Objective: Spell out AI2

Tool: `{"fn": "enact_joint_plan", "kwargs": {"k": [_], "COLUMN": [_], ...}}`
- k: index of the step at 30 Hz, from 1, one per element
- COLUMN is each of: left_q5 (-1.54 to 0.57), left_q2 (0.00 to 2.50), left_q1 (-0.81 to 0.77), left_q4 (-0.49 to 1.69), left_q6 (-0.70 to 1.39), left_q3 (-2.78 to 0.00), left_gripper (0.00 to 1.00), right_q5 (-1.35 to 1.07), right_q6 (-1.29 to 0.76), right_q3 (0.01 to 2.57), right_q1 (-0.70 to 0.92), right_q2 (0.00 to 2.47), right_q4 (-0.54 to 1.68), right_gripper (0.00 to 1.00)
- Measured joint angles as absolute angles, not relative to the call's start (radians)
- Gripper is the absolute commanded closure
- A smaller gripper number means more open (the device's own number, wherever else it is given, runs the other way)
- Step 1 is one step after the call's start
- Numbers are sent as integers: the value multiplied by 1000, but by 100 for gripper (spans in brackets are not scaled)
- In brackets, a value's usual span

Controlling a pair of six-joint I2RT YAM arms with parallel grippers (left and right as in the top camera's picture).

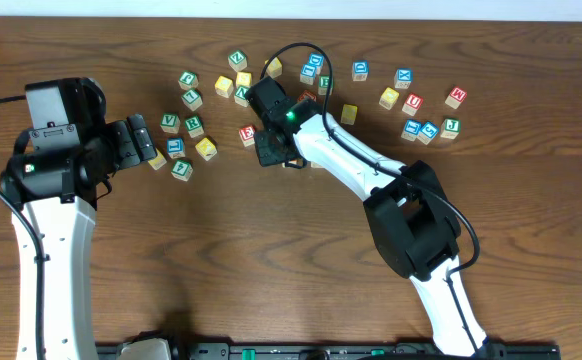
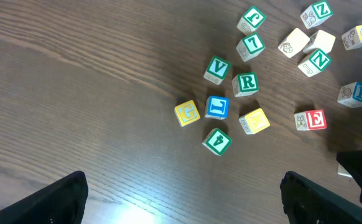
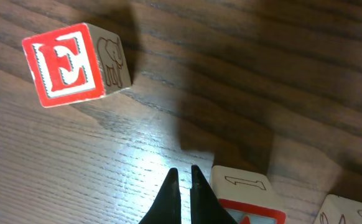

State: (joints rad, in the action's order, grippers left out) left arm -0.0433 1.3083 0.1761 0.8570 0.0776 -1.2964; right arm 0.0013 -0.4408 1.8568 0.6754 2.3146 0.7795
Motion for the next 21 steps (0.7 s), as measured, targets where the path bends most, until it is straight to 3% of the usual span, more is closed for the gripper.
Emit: {"fn": "enact_joint_plan", "kwargs": {"k": [21], "left_q5": [-43], "left_q2": [1308], "left_q1": [176], "left_q4": [857], "left_q6": [78], "left_q3": [-1296], "left_gripper": [3], "right_q5": [14], "right_q6": [-490], "right_q3": [1857], "right_q1": [651], "right_q2": [2315], "right_q4": [822], "right_gripper": [98]}}
